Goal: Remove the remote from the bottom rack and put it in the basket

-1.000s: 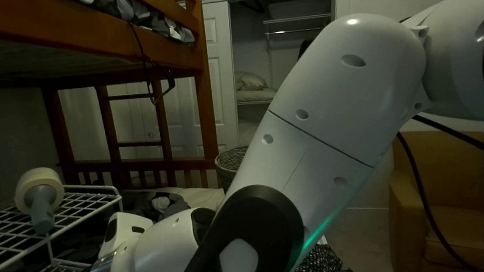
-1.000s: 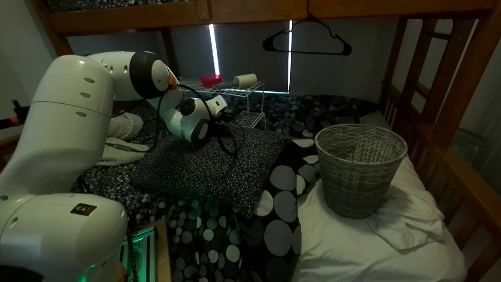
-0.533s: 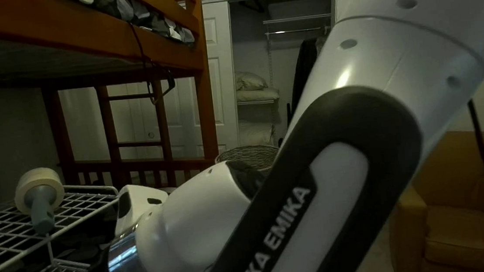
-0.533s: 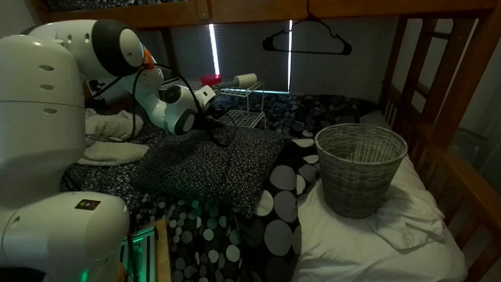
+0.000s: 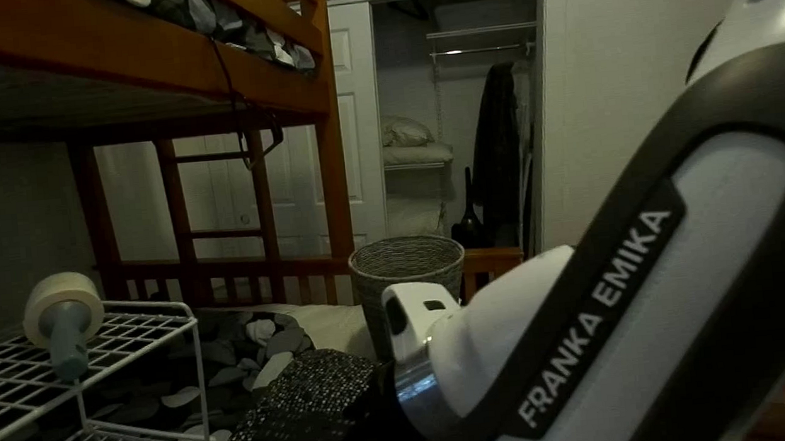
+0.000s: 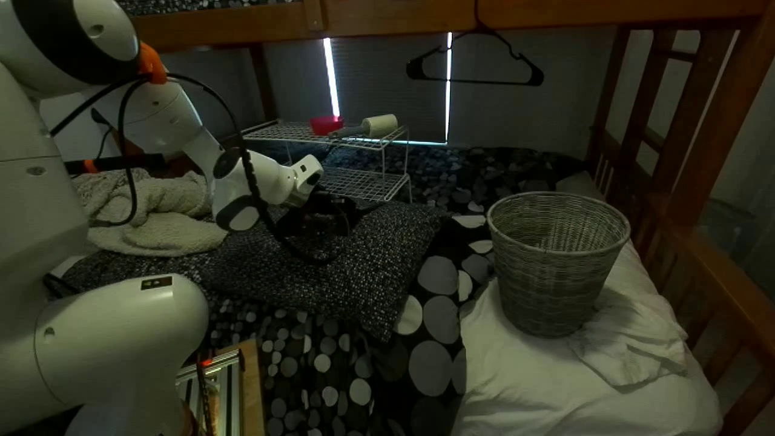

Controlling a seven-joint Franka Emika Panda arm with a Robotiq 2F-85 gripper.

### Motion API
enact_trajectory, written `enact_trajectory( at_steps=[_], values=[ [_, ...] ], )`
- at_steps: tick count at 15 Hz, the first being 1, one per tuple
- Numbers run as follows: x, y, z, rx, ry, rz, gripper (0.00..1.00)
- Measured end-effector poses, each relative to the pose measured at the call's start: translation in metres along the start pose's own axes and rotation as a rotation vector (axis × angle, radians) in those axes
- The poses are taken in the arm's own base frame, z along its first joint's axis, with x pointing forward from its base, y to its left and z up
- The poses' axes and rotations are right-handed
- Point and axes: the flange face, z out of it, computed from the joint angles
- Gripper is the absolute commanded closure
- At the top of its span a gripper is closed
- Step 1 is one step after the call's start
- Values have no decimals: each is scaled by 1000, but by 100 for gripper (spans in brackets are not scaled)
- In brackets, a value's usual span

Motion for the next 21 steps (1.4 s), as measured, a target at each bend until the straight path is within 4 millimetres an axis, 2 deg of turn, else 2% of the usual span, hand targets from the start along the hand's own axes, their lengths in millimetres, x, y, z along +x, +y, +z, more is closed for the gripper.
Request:
enact_trajectory(
  at_steps=[3,4,6,7,8,9,12,13,14,17,19,21],
  values=[
    [-13,4,-47,-210,66,52,74],
    [-12,4,-66,-287,91,68,49],
    [-2,4,-101,-394,134,94,49],
    [2,4,-109,-400,139,103,49],
    [4,6,-112,-397,137,110,49],
    [5,8,-112,-397,135,114,74],
    [9,13,-109,-416,147,128,74],
    [14,24,-102,-436,155,140,74],
    [20,45,-92,-477,165,156,74],
    [32,127,-72,-626,173,209,74],
    [35,174,-69,-679,186,228,74],
    [45,208,-69,-658,232,214,74]
  ],
)
